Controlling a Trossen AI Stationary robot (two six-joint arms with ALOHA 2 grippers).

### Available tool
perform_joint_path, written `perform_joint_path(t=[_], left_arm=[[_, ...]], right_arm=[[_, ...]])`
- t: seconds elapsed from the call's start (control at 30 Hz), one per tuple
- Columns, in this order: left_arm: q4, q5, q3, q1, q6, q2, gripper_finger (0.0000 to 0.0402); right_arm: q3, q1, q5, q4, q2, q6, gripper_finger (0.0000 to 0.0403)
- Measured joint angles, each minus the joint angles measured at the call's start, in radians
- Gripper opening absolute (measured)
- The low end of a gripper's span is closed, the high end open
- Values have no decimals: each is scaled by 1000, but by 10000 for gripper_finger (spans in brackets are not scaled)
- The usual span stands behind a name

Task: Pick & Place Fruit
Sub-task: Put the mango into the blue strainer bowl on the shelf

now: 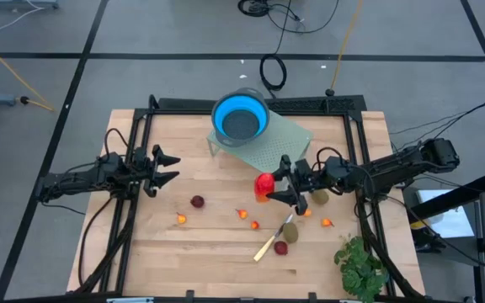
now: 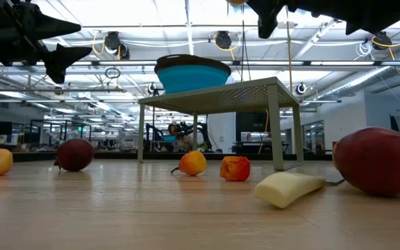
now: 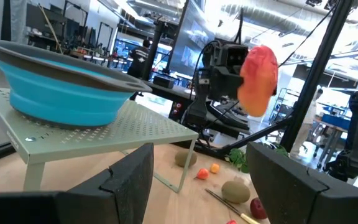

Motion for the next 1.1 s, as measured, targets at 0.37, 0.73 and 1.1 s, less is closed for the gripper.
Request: perform_joint_path(t=[0.37, 0.73, 1.1], left_arm=[[0, -1, 0, 0, 4, 0, 257], [0, -1, 0, 0, 4, 0, 257], [33, -61, 0, 0, -2, 0, 257]], right_arm=[[0, 0, 65, 0, 0, -344, 238], [0, -1, 64, 1, 0, -347, 238], [0, -1, 64, -36, 0, -269, 238]])
